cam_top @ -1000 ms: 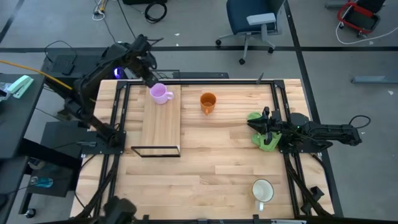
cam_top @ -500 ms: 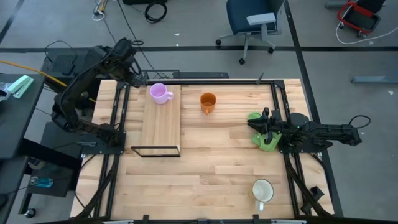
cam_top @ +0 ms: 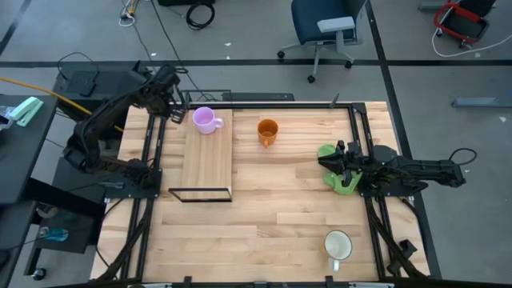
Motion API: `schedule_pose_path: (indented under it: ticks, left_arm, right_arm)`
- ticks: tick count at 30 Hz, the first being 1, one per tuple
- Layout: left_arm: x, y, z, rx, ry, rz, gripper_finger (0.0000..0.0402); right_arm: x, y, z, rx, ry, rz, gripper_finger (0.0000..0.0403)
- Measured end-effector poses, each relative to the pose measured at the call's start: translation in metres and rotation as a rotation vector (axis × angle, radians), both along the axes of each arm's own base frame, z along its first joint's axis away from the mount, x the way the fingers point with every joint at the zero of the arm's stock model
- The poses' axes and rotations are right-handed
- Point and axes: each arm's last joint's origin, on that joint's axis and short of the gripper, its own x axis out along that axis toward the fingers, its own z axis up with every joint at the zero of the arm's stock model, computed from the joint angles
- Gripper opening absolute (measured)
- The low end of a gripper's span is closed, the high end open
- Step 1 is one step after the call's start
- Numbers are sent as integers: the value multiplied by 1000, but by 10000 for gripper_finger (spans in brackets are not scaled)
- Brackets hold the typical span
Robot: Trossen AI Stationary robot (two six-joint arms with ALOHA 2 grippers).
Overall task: Stack small to large cups/mugs on shelf
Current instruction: Adjust the shelf
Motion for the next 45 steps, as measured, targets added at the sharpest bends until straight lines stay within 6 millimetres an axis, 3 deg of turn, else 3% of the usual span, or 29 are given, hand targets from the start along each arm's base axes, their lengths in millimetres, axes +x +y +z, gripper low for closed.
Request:
schedule_pose_path:
  ticks: [6,31,42,45]
  left_arm:
    - [-3,-4,-23,22,-22,0,6]
    - [-23,-35,-102,313,-305,-45,16]
    - [-25,-38,-130,300,-331,-1,13]
    - [-36,-44,-144,233,-245,95,6]
  right_arm:
    - [1,0,-1,19,9,18,77]
    - [6,0,-8,64,97,23,77]
    - [6,0,-8,64,97,22,77]
    - [6,0,-8,64,97,24,77]
